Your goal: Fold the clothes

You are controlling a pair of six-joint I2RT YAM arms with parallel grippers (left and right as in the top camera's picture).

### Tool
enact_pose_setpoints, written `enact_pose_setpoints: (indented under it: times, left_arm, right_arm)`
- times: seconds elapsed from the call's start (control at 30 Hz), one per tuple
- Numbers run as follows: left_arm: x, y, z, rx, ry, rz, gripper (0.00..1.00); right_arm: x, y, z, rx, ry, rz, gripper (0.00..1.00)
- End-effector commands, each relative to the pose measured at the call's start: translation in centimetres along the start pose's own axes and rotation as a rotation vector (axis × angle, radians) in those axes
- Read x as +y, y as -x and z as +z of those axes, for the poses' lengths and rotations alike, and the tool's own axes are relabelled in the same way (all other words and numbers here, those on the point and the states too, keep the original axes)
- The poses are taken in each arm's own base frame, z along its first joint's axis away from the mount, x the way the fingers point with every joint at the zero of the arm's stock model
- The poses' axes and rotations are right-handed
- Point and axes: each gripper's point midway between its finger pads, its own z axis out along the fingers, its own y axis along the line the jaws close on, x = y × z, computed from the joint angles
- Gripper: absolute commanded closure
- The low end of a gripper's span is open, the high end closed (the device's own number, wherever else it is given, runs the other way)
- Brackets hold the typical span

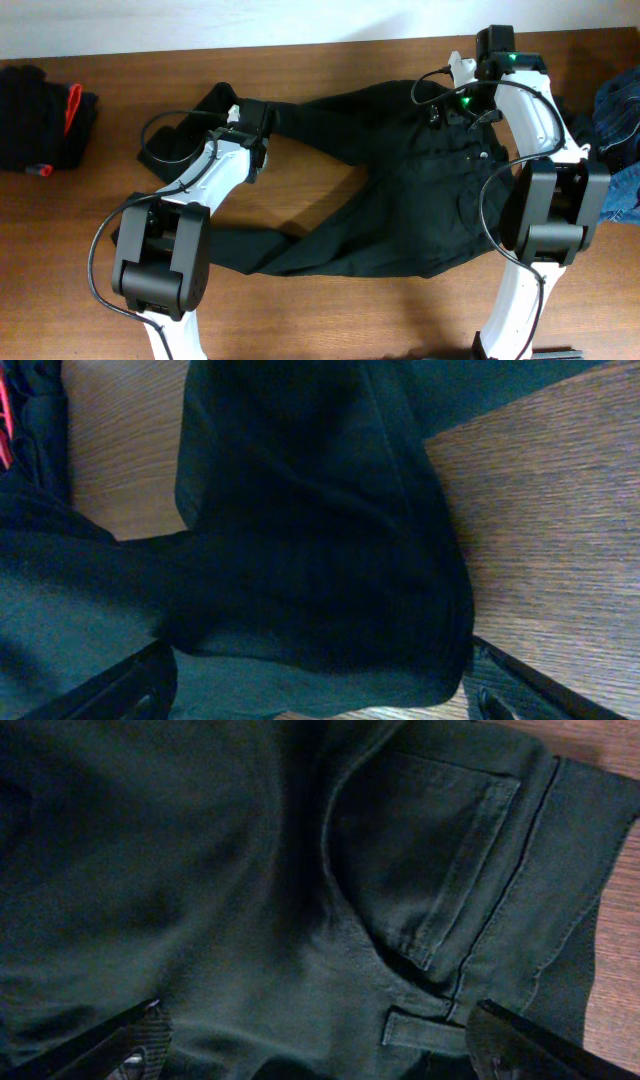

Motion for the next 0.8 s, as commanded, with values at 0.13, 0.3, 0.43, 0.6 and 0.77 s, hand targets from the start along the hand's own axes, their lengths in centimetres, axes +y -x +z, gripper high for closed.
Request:
enact_pose_setpoints:
  times: [0.13,0.3,0.43,0.6,0.77]
  left_arm:
    - [0.3,-0.2,-0.1,-0.001,0.021,0.002,0.11]
    - [0.3,0.1,0.0,-0.009,0.021,0.043,0.22]
    - [0.3,0.1,0.0,-0.008,0.021,0.044,0.36]
    - [0.3,0.3,0.0,-0.018,0.021,0.04,0.8]
    - [1.4,1.5,-0.6,-0.042,0.062,0.092,1.0]
  right_arm:
    - [-0.1,1.2,-2.6,-0.058,-0.025,-0.007,0.01]
    - [-0.1,1.2,-2.6,-0.058,-0.026,-0.007,0.01]
    - [-0.1,1.2,-2.6,-0.058,-0.025,-0.008,0.01]
    - [-0.1,1.2,-2.6,-0.058,-0.025,-0.007,0.01]
    - [-0.1,1.2,-2.6,-0.058,-0.026,-0.007,0.01]
